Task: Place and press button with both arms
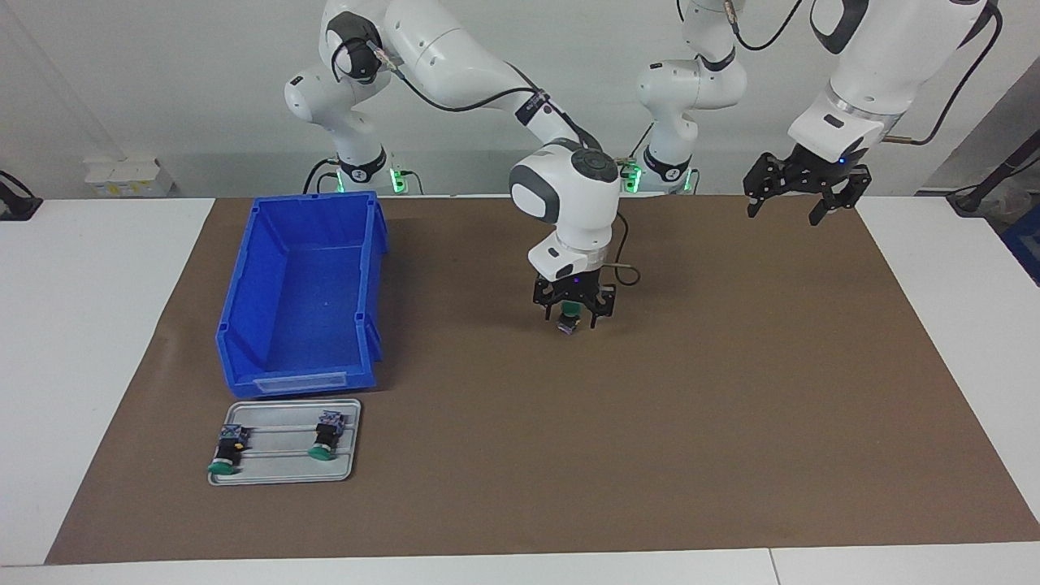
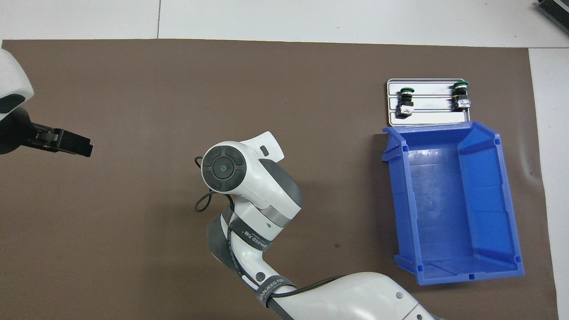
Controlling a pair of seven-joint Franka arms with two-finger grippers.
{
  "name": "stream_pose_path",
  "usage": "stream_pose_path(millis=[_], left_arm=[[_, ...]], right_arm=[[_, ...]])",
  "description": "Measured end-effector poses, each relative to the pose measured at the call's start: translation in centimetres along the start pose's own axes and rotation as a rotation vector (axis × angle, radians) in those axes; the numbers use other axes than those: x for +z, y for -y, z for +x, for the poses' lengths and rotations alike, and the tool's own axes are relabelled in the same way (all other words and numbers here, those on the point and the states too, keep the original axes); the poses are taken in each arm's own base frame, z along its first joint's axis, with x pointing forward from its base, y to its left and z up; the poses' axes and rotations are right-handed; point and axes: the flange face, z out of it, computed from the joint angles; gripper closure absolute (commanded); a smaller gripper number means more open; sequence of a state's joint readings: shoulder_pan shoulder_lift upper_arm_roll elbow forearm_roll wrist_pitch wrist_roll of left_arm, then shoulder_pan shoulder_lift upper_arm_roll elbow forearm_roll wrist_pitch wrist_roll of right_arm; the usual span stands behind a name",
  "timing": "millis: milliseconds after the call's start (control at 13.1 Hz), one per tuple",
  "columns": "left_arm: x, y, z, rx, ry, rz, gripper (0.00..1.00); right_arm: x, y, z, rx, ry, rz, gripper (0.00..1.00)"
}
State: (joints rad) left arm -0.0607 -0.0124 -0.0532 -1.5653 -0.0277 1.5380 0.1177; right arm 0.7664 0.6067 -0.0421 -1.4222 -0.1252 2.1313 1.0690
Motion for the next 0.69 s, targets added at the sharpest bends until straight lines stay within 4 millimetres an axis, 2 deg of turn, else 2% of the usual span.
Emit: stream_pose_path(millis=[152, 381, 685], left_arm=[[0.0, 0.5, -0.1, -0.008, 0.0, 0.001, 0.0], [0.0, 0.6, -0.1, -0.01, 0.0, 0.001, 0.0], [0.0, 0.6, -0.1, -0.01, 0.0, 0.001, 0.0]], right_arm=[[-0.5, -0.1, 0.6, 0.004, -0.009, 0.006, 0.11], [-0.4, 0.0, 0.5, 0.002, -0.007, 0.005, 0.12], [0.8, -0.3, 0.1, -0.004, 0.005, -0.014, 0.14]])
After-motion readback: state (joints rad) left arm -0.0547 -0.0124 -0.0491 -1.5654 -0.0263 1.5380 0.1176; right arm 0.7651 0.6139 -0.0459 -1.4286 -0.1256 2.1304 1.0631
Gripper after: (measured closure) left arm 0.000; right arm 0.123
